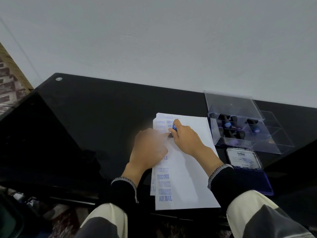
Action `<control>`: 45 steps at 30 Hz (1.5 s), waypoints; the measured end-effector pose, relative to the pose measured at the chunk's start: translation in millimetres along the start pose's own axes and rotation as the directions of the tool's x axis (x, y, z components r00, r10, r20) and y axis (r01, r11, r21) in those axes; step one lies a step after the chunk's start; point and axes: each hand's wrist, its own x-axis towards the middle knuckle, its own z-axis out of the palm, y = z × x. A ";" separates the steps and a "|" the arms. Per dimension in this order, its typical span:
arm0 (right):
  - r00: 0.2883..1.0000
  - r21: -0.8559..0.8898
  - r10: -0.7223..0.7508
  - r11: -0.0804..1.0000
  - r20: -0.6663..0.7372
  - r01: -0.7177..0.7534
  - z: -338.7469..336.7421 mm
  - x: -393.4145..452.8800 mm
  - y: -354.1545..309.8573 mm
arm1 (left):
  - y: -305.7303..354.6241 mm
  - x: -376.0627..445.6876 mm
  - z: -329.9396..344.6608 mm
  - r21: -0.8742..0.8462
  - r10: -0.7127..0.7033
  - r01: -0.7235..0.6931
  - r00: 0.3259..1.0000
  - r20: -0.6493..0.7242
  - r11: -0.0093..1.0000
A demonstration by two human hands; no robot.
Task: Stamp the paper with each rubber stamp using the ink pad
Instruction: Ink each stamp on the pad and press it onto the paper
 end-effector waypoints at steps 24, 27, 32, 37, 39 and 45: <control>1.000 0.221 -0.006 0.975 0.007 0.005 7.2 -1.0 -3.0 | 1.5 -2.1 2.1 -0.109 -0.121 0.115 0.991 -0.049 0.987; 0.996 0.231 -0.006 0.973 0.086 -0.014 -4.3 7.1 -5.9 | 1.7 -2.3 1.1 -0.104 -0.123 0.118 0.991 -0.048 0.988; 0.989 0.260 -0.001 0.965 0.151 -0.039 -15.1 13.9 -9.8 | 1.3 -2.0 1.0 -0.099 -0.124 0.119 0.991 -0.047 0.988; 0.998 0.268 -0.013 0.963 0.063 -0.004 0.5 5.3 -4.5 | 0.8 -1.4 1.8 -0.102 -0.126 0.120 0.991 -0.056 0.988; 1.000 0.259 -0.017 0.966 -0.013 0.020 11.5 -0.2 -0.4 | 0.9 -1.2 2.3 -0.101 -0.128 0.121 0.990 -0.059 0.987; 0.993 0.218 -0.012 0.975 -0.119 0.038 26.1 -9.2 3.4 | 1.1 -1.0 2.6 -0.100 -0.131 0.125 0.990 -0.056 0.987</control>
